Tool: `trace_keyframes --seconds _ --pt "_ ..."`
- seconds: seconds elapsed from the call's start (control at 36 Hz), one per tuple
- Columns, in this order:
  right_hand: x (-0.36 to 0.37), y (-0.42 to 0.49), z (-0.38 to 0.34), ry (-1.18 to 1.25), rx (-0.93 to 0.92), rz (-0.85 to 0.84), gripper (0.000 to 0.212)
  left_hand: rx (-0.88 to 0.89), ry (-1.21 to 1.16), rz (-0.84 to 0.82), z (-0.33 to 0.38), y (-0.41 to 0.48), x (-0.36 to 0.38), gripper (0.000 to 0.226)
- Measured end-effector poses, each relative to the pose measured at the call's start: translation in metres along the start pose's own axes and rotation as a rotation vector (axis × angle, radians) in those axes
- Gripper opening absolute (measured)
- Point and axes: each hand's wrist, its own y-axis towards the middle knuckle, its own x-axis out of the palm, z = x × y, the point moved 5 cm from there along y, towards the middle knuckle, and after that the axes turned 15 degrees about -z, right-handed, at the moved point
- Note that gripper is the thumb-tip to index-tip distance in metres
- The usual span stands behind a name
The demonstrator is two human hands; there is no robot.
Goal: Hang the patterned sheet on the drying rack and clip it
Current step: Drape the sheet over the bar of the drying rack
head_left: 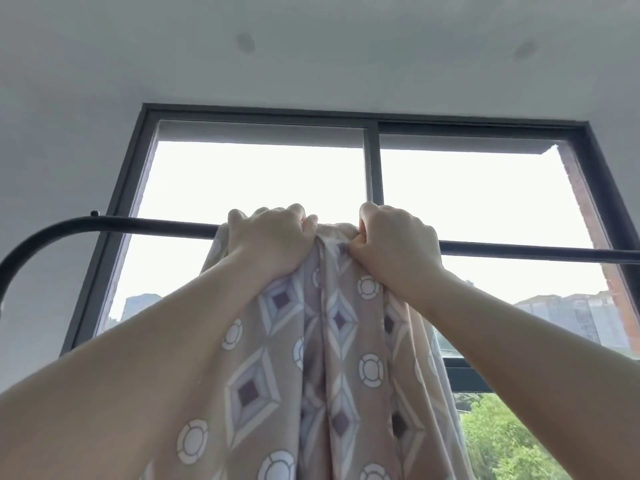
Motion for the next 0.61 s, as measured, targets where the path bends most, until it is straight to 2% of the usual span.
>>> trace_keyframes --seconds 0.14,0.25,0.33,0.47,0.61 --pt "-0.003 0.005 0.008 -0.045 0.009 0.003 0.028 -0.027 -0.028 0.010 -0.003 0.002 0.000 0.042" --pt "-0.003 0.006 0.024 0.031 0.063 0.023 0.010 -0.030 -0.030 -0.005 0.000 0.002 0.002 0.041" --pt "-0.006 0.004 0.036 0.044 0.097 0.043 0.010 -0.032 -0.022 -0.009 0.004 0.003 0.003 0.041" --pt "-0.008 0.004 0.071 0.105 0.224 0.069 0.015 -0.042 0.011 0.028 0.001 0.001 0.004 0.043" --pt "-0.018 -0.015 0.136 0.094 0.421 0.073 0.021 -0.059 0.020 0.041 -0.010 0.000 0.002 0.041"
